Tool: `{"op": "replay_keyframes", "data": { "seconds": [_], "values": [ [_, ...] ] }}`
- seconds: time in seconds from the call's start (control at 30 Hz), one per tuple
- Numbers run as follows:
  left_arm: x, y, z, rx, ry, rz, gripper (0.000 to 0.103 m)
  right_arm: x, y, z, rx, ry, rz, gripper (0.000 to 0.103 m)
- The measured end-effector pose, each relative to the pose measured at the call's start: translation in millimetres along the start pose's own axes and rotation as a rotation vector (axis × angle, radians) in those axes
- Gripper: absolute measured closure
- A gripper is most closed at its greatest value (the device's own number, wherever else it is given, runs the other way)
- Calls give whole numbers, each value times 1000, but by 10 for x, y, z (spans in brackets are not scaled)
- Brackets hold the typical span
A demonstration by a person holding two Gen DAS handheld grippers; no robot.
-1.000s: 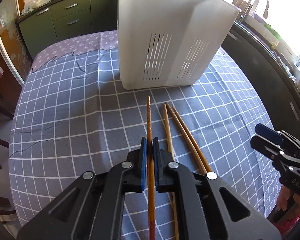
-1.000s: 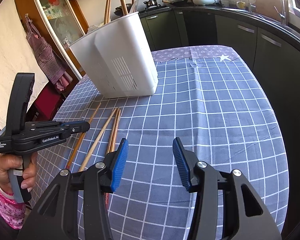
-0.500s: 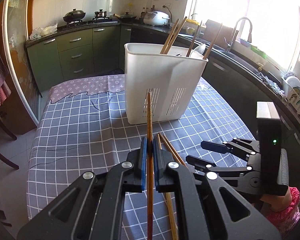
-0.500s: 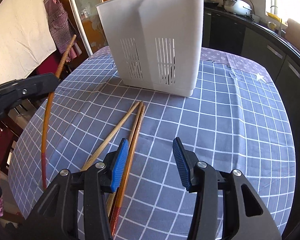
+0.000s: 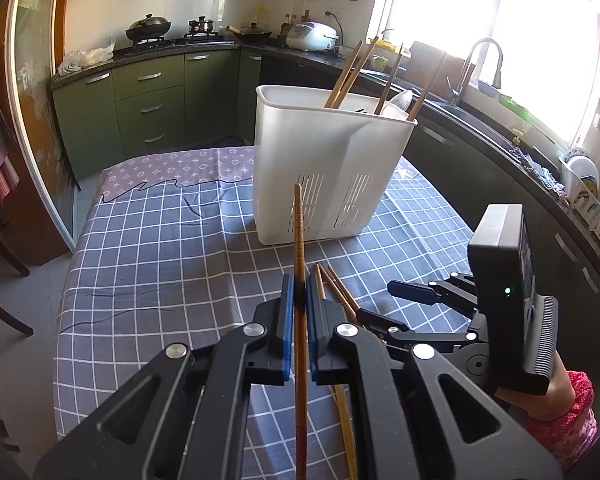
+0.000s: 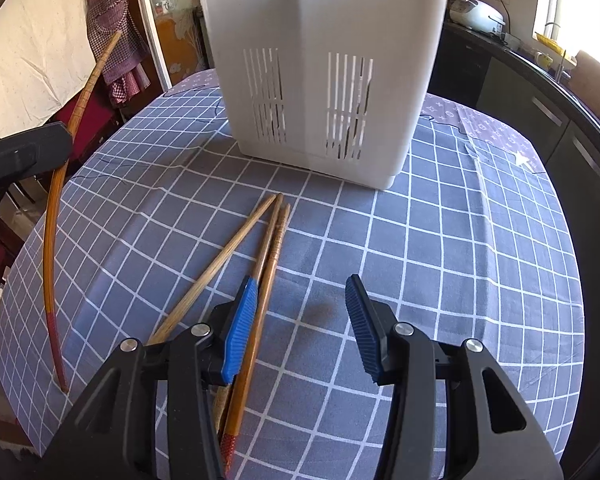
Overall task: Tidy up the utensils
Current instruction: 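Grasp a wooden chopstick with the left tool and lift it, then grasp a wooden chopstick with the right tool while the left tool holds its chopstick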
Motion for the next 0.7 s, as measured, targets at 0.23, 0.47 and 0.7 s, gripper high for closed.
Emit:
{"op": "replay_keyframes", "data": {
  "seconds": [0.23,0.47,0.7],
  "values": [
    [-23,-10,19,-6,-11,-1,97,13,60,19,-17,-20,42,58],
    [-24,12,26,-11,-13,1,97,0,-12,75,-13,-33,23,64],
    [-26,44,16,-15,-9,10,97,39,-61,112,-15,-41,35,69]
  ]
}}
Point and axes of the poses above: each gripper's, at about its wrist camera, not at the fingertips, and z roughly the way its jaws point, y to its right, x to its top, the point moved 4 cm from there along z, roughly the way its jaws point, and after that the axes turned 8 degrees about z, right-handed, at the moved point
